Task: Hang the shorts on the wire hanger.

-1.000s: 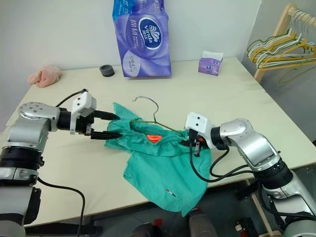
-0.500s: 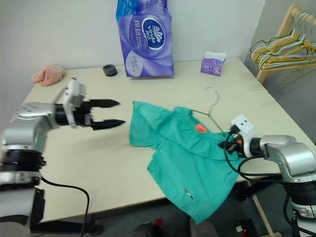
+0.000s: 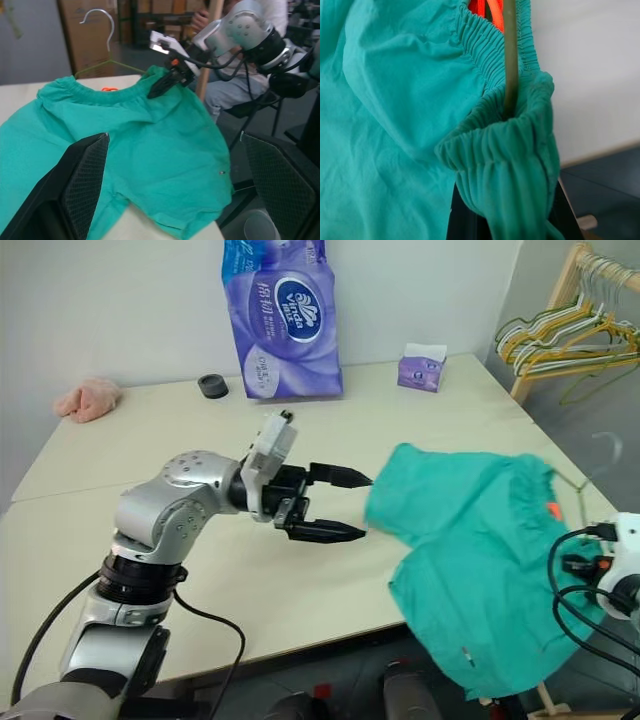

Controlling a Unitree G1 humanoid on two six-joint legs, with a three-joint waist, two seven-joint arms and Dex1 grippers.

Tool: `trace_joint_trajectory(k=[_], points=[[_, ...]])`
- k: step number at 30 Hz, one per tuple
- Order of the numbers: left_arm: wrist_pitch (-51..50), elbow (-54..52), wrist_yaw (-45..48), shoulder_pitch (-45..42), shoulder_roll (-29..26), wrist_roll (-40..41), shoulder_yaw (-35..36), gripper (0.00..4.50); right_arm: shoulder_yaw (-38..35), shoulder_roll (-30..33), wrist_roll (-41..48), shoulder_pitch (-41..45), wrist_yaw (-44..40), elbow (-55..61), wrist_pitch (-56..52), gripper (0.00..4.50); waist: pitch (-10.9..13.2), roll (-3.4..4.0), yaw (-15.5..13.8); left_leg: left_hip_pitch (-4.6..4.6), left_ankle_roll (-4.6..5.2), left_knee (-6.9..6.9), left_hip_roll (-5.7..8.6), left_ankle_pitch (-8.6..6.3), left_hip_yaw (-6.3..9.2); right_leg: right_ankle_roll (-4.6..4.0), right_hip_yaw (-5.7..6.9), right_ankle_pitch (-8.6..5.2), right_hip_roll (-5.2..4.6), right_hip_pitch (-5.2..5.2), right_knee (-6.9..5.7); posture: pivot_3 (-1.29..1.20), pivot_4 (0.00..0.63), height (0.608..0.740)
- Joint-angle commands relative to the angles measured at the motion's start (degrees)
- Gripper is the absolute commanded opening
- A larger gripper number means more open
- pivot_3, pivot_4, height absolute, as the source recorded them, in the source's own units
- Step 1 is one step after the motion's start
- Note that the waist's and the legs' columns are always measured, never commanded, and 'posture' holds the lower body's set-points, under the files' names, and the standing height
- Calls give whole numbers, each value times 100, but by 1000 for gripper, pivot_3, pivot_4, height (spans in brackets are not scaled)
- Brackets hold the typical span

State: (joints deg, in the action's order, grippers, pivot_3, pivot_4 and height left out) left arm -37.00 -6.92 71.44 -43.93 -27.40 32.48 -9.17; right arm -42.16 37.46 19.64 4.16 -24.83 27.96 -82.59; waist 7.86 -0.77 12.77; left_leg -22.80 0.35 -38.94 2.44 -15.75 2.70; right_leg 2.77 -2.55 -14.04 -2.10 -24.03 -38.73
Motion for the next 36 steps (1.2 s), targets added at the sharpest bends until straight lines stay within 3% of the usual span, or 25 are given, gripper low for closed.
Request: trace_joint_trajectory(k=[1, 5, 12, 23, 34, 36], points=[[184, -72, -185, -380, 194, -185, -190, 4446, -609, 289, -480, 660, 696, 120, 126, 0, 17, 29, 72, 0, 1, 0, 2, 0, -5, 1, -3, -1, 8, 0, 0, -437, 174, 740], [385, 63, -250, -654, 438, -338, -321, 4446, -620, 776, -728, 1454, 1044, -417, 223, 0, 51, 86, 229, 2, 24, 3, 8, -13, -29, 12, -8, -8, 16, 1, 6, -438, 180, 740], [558, 454, -635, -1208, 840, -595, -303, 4446, -557, 1448, -896, 2969, 1464, -2183, 464, 0, 75, 91, 400, 7, 59, 5, 6, -34, -48, 17, -20, -17, 19, 6, 16, -424, 192, 740], [474, 734, -1043, -1740, 1127, -566, -184, 4446, -319, 2012, -960, 4309, 1867, -4249, 445, 0, 268, 88, 497, 53, 74, 21, 6, -43, -104, 34, -102, -28, 25, 45, 24, -419, 217, 740], [-118, 927, -838, -2176, 1220, -61, -5, 4446, -683, 1504, -876, 4763, 2105, -3941, -120, 0, 339, 70, 537, 85, 92, 17, 3, -63, -157, 83, -157, -14, 26, 61, 76, -414, 220, 740], [-38, 953, -800, -2180, 1187, -129, -60, 4500, -729, 1437, -866, 4764, 2093, -3760, -104, 618, 340, 71, 541, 85, 92, 17, 4, -63, -159, 85, -159, -13, 24, 62, 77, -415, 218, 740]])
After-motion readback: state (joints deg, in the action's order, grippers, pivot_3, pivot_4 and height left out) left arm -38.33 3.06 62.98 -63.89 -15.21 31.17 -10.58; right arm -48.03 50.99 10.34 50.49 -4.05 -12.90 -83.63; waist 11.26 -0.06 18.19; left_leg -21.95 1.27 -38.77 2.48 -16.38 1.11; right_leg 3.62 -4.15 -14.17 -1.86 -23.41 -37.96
